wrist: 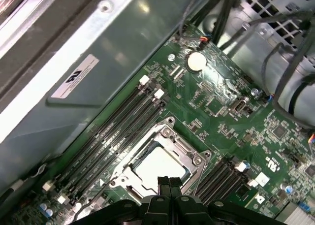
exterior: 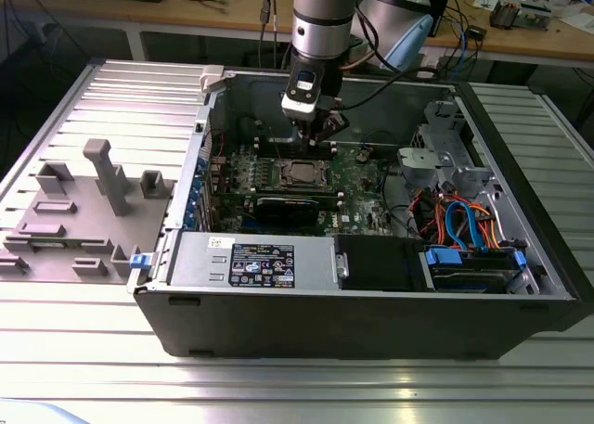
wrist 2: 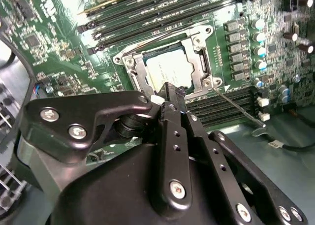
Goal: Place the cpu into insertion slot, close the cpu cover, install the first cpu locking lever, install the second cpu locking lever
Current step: 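Install the first cpu locking lever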
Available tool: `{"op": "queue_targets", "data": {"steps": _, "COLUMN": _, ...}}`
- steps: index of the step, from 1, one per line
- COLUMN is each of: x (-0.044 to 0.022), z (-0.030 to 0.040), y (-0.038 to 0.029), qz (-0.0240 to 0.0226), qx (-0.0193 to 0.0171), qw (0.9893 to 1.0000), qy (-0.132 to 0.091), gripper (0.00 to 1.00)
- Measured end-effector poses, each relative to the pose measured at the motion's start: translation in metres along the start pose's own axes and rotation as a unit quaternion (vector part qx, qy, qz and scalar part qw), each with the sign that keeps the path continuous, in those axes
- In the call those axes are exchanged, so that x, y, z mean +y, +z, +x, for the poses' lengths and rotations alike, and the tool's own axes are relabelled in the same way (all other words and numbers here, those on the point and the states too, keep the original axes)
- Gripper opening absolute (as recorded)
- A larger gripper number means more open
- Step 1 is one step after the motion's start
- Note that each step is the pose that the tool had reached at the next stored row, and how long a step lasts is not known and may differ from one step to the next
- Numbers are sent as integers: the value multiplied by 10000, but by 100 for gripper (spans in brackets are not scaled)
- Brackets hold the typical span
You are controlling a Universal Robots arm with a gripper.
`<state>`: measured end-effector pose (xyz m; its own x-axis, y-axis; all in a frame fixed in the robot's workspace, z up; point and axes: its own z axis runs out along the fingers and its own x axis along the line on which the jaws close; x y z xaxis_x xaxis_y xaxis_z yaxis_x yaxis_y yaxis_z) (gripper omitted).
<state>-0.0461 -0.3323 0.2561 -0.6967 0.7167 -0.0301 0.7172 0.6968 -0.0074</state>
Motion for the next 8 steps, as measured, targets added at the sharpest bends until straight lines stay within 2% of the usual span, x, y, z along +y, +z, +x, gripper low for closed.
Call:
{"op": "queue_targets", "data": {"steps": 1, "x": 0, "z": 0, "y": 0, "qz": -3, "qx": -1, "qw": 9999, "qy": -109, "gripper": 11}}
{"op": "queue_targets", "data": {"steps": 2, "x": 0, "z": 0, "y": 0, "qz": -11, "qx": -3, "qw": 9993, "qy": -368, "gripper": 11}}
{"op": "queue_targets", "data": {"steps": 3, "x": 0, "z": 0, "y": 0, "qz": -16, "qx": -4, "qw": 9986, "qy": -531, "gripper": 11}}
{"op": "queue_targets", "data": {"steps": 4, "x": 0, "z": 0, "y": 0, "qz": -21, "qx": -5, "qw": 9975, "qy": -711, "gripper": 11}}
{"op": "queue_targets", "data": {"steps": 6, "x": 0, "z": 0, "y": 0, "qz": -27, "qx": -7, "qw": 9959, "qy": -909, "gripper": 11}}
{"op": "queue_targets", "data": {"steps": 8, "x": -3, "z": 3, "y": 0, "qz": -36, "qx": -9, "qw": 9929, "qy": -1192, "gripper": 11}}
